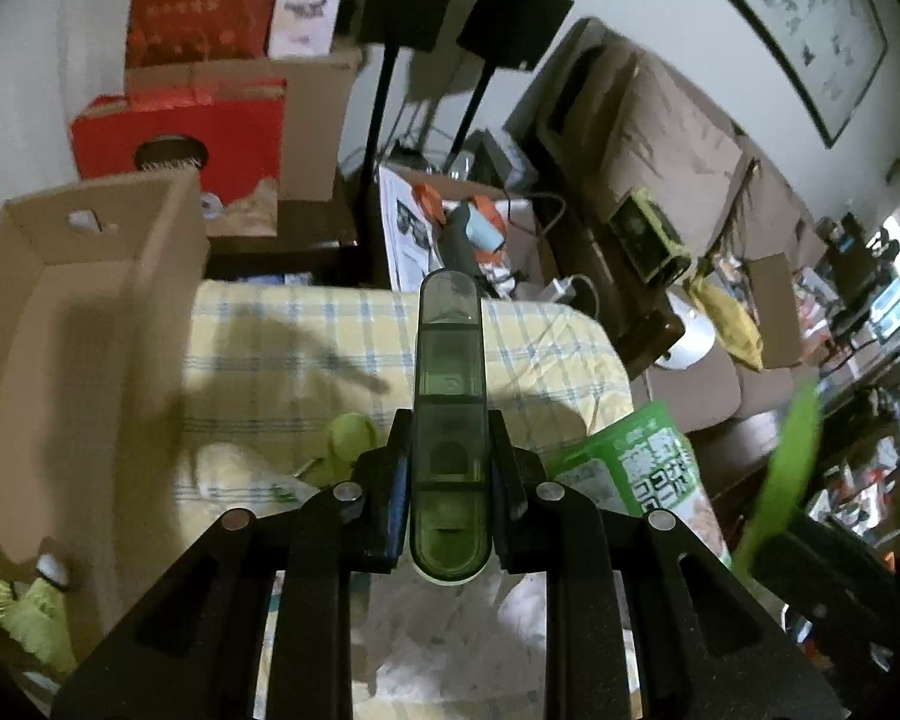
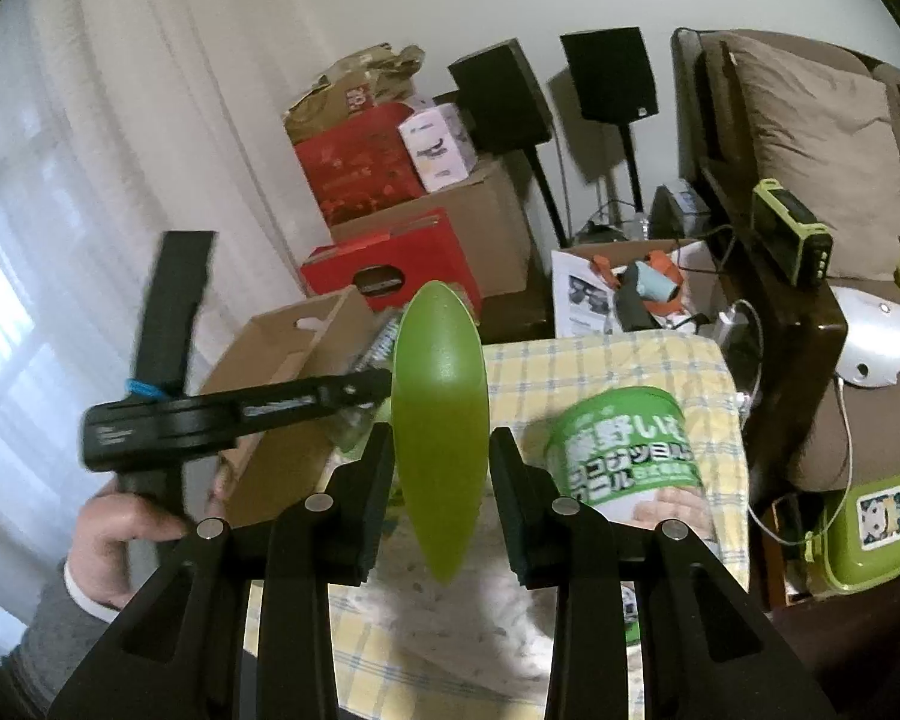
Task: Organize objects
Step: 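Lift the green case with the left tool while the right holds the paddle, then carry the green case and green paddle over the cardboard box with both tools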
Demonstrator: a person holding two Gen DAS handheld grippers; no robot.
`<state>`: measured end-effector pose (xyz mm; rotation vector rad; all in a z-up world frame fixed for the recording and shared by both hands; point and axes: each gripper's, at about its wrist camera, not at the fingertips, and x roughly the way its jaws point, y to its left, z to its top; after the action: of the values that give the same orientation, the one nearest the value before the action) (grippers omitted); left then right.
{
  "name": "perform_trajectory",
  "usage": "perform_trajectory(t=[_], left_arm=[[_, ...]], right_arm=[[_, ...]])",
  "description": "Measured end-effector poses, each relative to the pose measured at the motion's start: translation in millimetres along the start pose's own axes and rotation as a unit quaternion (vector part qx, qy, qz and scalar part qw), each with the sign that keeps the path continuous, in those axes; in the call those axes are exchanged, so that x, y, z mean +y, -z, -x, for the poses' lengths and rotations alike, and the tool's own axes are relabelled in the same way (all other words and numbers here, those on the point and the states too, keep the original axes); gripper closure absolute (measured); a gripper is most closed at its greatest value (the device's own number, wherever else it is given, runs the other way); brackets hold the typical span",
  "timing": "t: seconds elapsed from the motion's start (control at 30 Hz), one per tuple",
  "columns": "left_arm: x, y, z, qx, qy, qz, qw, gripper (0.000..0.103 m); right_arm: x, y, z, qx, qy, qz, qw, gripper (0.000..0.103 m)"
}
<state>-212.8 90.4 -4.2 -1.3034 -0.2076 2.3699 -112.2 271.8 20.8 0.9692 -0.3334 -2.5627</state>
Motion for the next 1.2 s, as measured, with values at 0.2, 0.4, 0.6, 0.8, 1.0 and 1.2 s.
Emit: perform_trajectory(t=[0.2,0.4,0.6,0.8,1.0,1.2], left_arm=[[15.7,5.1,43.2,-0.025,-0.002,0.004,0.9997,0.083],[37.5,10.5,75.7,-0.039,-0.015,0.01,0.9991,0.083],[63.0,16.4,102.8,-0.053,-0.034,0.018,0.9978,0.083],[93.3,18.4,121.0,-0.064,-0.051,0.036,0.996,0.083],[129.1,20.1,131.3,-0.07,-0.076,0.055,0.9931,0.083],[168.1,18.3,128.6,-0.067,-0.104,0.08,0.9891,0.083]], right_arm=[[24.9,-7.4,-9.9,0.005,-0.01,0.021,1.0,0.07],[49.4,-14.0,-24.4,0.011,-0.027,0.031,0.999,0.07],[73.4,-18.2,-38.4,0.021,-0.043,0.039,0.998,0.07],[103.9,-23.3,-52.8,0.03,-0.061,0.058,0.996,0.07],[132.8,-26.9,-73.0,0.044,-0.079,0.072,0.993,0.07],[169.9,-26.2,-104.9,0.066,-0.095,0.09,0.989,0.07]])
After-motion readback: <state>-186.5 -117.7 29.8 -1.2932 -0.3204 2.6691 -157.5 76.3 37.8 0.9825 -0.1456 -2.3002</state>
